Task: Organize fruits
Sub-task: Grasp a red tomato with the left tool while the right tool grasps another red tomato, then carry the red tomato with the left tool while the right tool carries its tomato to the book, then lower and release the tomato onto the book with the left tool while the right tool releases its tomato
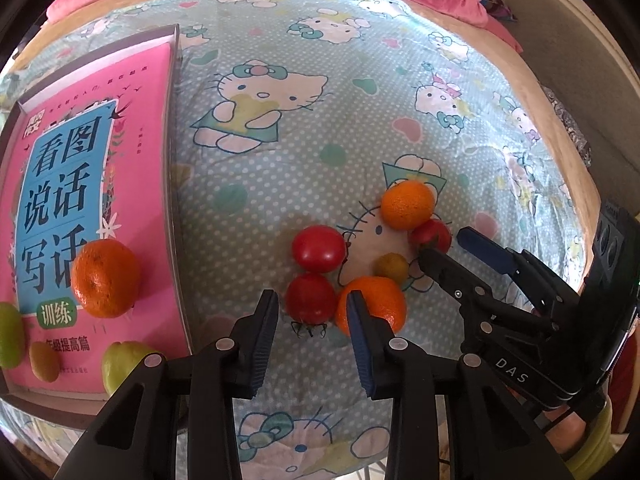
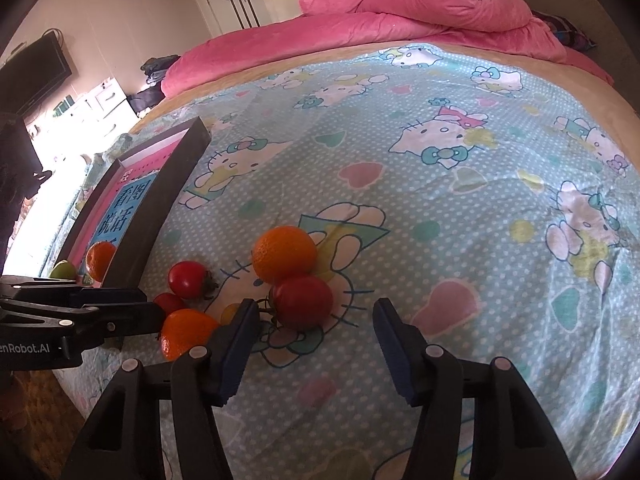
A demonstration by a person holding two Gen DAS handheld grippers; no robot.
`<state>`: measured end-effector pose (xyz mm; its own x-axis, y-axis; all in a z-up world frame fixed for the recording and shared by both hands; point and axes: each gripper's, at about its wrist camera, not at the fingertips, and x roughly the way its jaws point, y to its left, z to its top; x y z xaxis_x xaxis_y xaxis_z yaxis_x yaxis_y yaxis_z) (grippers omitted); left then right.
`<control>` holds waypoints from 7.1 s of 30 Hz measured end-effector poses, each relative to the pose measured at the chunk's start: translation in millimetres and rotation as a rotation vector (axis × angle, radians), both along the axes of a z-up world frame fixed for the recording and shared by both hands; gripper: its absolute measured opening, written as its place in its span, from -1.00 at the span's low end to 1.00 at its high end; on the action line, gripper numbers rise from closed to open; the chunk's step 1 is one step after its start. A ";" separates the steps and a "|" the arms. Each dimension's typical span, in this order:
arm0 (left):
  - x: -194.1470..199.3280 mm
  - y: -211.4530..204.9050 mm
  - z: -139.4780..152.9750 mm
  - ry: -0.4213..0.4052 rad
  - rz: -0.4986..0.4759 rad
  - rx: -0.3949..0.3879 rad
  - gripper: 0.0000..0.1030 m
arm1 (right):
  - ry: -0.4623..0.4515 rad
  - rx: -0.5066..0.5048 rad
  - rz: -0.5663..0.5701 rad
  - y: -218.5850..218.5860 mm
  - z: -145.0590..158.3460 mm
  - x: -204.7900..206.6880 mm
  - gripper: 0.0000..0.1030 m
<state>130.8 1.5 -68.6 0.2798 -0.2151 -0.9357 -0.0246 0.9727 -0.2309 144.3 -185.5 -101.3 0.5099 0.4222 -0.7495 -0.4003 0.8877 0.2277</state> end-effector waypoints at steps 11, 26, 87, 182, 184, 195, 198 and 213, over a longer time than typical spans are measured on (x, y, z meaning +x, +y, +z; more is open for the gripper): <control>1.0 12.0 -6.8 0.045 0.045 -0.036 -0.34 | 0.031 0.070 0.010 -2.2 -2.8 5.7 -0.05; 12.1 -1.0 -13.2 0.058 0.032 -0.030 -0.48 | 0.027 0.060 0.035 4.7 -5.9 7.1 -0.18; -53.1 89.1 64.7 -0.144 0.201 -0.126 -0.50 | -0.100 0.166 0.159 46.2 48.3 -51.4 -0.34; -111.7 221.1 3.6 -0.078 0.460 -0.130 -0.49 | -0.059 -0.143 0.501 248.2 21.7 -99.7 -0.34; -111.0 220.5 3.3 -0.078 0.460 -0.129 -0.49 | -0.059 -0.143 0.499 248.2 21.6 -99.9 -0.34; -110.8 220.5 3.6 -0.076 0.461 -0.126 -0.49 | -0.052 -0.136 0.493 246.5 21.7 -100.6 -0.34; -110.5 220.5 3.7 -0.076 0.461 -0.125 -0.49 | -0.049 -0.131 0.492 246.1 22.3 -100.5 -0.34; -111.9 219.6 5.1 -0.076 0.459 -0.127 -0.49 | -0.056 -0.100 0.473 237.8 32.0 -101.7 -0.34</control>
<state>18.9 221.1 -63.5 0.4387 -0.1645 -0.8834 -0.4235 0.8292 -0.3647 42.6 52.3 -69.3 0.3203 0.5448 -0.7750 -0.7745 0.6216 0.1168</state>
